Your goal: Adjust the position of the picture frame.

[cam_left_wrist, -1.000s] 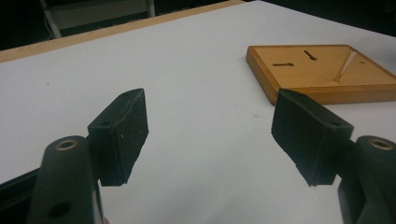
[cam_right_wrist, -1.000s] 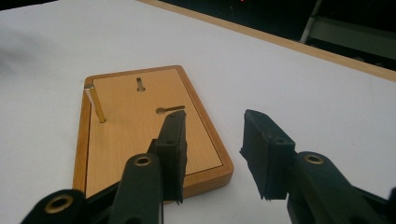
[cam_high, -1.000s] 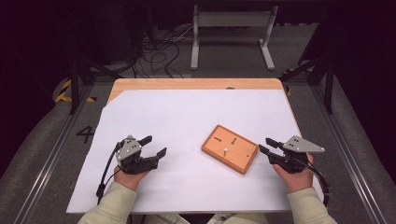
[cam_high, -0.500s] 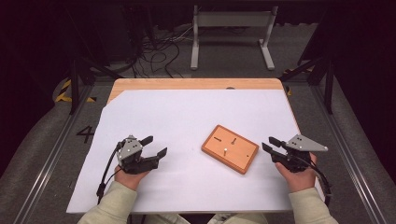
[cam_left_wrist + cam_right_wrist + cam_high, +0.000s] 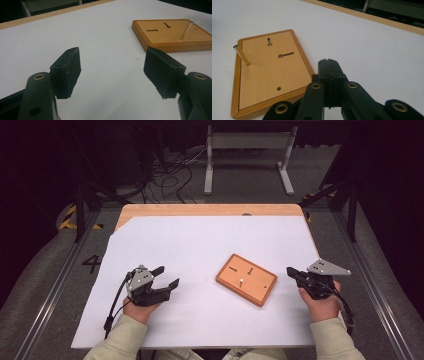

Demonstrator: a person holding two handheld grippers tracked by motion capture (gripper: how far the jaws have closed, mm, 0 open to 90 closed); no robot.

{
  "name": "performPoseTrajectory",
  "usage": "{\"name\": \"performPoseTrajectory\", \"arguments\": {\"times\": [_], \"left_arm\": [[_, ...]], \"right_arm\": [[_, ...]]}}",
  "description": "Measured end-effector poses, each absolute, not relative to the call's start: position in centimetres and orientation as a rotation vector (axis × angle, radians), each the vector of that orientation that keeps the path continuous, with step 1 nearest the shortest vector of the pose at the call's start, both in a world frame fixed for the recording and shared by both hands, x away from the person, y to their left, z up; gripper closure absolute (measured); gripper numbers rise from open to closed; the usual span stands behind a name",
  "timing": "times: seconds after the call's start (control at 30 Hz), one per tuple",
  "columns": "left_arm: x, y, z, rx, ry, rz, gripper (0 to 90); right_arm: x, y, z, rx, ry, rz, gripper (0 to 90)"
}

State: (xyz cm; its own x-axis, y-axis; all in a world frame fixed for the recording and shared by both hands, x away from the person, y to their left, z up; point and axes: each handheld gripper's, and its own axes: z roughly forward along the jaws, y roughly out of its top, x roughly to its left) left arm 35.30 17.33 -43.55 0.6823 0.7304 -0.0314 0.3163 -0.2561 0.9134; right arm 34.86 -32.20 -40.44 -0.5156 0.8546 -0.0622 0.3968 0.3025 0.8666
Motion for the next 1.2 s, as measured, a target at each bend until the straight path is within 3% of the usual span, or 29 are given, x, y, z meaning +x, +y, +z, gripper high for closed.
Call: {"name": "performPoseTrajectory", "arguments": {"times": [1.2], "left_arm": [[35.8,17.3,-44.0,1.875,0.854,0.484,30.2]], "right_arm": [[39.6,-31.6,-42.4,1.332,2.134,0.933,90.0]]}}
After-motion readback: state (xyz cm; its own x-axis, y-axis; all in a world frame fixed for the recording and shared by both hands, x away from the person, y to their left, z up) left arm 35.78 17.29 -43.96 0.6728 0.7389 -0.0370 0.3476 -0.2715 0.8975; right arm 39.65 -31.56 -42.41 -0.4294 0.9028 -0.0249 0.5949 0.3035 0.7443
